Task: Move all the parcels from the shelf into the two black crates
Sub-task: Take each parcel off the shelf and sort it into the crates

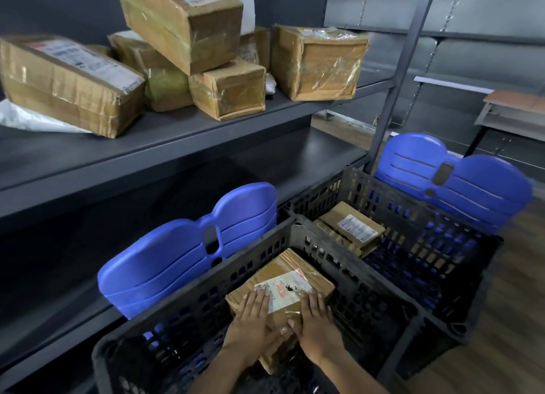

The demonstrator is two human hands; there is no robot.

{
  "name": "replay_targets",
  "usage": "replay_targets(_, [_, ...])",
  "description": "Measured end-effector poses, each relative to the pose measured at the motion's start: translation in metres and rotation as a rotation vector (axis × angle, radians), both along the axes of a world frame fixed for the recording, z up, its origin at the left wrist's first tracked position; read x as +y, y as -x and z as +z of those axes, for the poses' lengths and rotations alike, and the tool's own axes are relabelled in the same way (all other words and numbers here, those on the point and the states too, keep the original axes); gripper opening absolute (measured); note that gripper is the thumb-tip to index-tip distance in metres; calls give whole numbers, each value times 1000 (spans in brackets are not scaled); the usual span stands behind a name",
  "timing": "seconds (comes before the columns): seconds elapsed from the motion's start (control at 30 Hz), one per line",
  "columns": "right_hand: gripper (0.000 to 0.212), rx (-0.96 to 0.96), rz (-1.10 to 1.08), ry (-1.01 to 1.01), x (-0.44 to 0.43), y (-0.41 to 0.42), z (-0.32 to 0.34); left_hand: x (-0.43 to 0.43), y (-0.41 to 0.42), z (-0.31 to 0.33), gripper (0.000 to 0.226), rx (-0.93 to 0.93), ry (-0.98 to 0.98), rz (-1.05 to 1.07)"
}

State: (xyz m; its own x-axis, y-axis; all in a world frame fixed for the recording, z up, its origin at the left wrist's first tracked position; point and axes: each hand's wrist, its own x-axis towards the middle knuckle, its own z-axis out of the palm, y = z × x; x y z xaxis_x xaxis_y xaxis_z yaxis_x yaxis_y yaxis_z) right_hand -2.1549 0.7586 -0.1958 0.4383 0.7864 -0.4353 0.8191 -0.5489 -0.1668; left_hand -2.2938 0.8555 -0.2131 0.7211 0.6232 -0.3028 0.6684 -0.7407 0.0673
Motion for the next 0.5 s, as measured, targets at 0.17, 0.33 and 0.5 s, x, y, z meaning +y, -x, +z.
replay_targets(0.17, [75,-46,69,-13,-3,-5,19,-3,0,27,90,100,5,14])
replay_targets(0.33, [69,-74,112,-107,-8,1,60,-13,16,72,77,39,24,39])
replay_targets(0.5, [67,-77,149,-161,-17,13,120,-26,27,139,67,-26,0,38])
